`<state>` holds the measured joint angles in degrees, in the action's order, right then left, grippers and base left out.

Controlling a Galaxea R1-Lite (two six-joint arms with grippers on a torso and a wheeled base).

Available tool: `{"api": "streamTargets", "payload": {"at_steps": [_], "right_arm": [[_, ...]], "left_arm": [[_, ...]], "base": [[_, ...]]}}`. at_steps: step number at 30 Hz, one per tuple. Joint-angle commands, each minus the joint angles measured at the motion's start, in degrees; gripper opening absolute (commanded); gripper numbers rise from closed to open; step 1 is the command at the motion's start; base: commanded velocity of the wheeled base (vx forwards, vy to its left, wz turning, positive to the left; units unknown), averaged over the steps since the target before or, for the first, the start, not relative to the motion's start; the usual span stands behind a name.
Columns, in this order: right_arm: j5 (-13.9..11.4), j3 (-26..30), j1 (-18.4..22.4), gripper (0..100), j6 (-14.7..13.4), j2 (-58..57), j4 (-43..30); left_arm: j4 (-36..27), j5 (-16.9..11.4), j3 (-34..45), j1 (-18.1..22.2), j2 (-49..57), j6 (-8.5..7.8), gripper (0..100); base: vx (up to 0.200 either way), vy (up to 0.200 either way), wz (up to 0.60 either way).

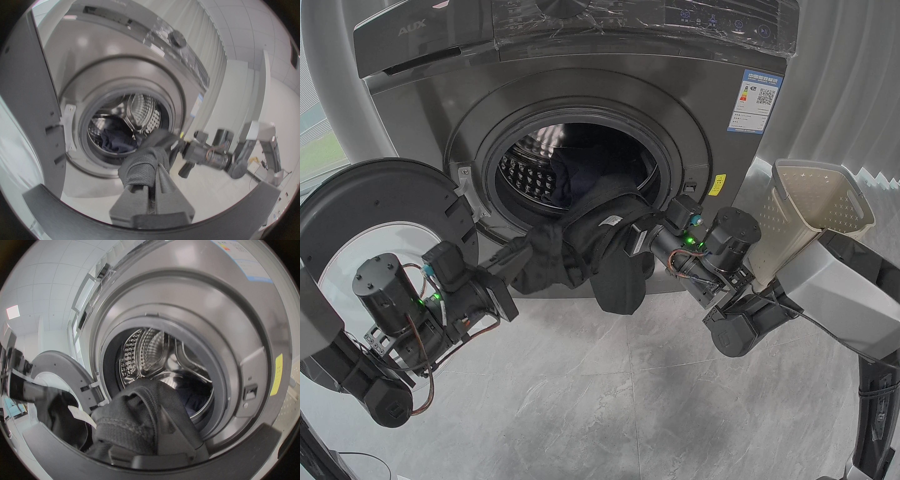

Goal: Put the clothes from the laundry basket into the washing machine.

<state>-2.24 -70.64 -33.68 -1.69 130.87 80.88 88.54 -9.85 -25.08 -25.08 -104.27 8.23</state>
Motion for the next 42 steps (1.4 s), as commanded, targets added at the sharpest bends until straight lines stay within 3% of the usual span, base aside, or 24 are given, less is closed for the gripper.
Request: {"api": "streamTargets", "payload": {"at_steps": [1, 18, 19, 26, 29, 30, 32, 42], "right_arm": [[0.0, 0.2, -1.1, 0, 0.4, -2.7, -0.1], [0.0, -0.3, -2.5, 0, 0.2, -2.0, 0.2], [0.0, -0.3, -2.5, 0, 0.2, -2.0, 0.2], [0.0, -1.3, -2.6, 0, 0.2, -2.0, 0.0], [0.0, -1.6, -2.5, 0, 0.2, -1.9, -0.1], [0.0, -2.0, -2.5, 0, 0.1, -1.8, 0.0], [0.0, -2.0, -2.6, 0, -0.1, -1.8, 0.2], [0.0, -1.3, -2.6, 0, -0.2, -1.4, 0.7]], "left_arm": [[0.1, -0.5, 2.3, -0.8, -5.9, -1.81, 0], [0.2, -1.7, 3.5, -1.2, -8.0, -2.43, 0], [0.2, -1.7, 3.5, -1.2, -8.0, -2.43, 100], [0.1, -2.1, 7.5, -1.0, -9.6, -2.34, 100], [0.1, -3.4, 10.0, -1.1, -11.9, -3.75, 100], [0.1, -4.4, 11.5, -1.4, -13.8, -5.86, 100], [0.1, -4.5, 12.2, -2.3, -13.9, -6.65, 100], [0.1, -3.4, 7.6, -4.8, -8.5, -6.56, 100]], "base": [[0.0, 0.0, 0.0], [0.0, 0.0, 0.0], [0.0, 0.0, 0.0], [0.0, 0.0, 0.0], [0.0, 0.0, 0.0], [0.0, 0.0, 0.0], [0.0, 0.0, 0.0], [0.0, 0.0, 0.0]]}}
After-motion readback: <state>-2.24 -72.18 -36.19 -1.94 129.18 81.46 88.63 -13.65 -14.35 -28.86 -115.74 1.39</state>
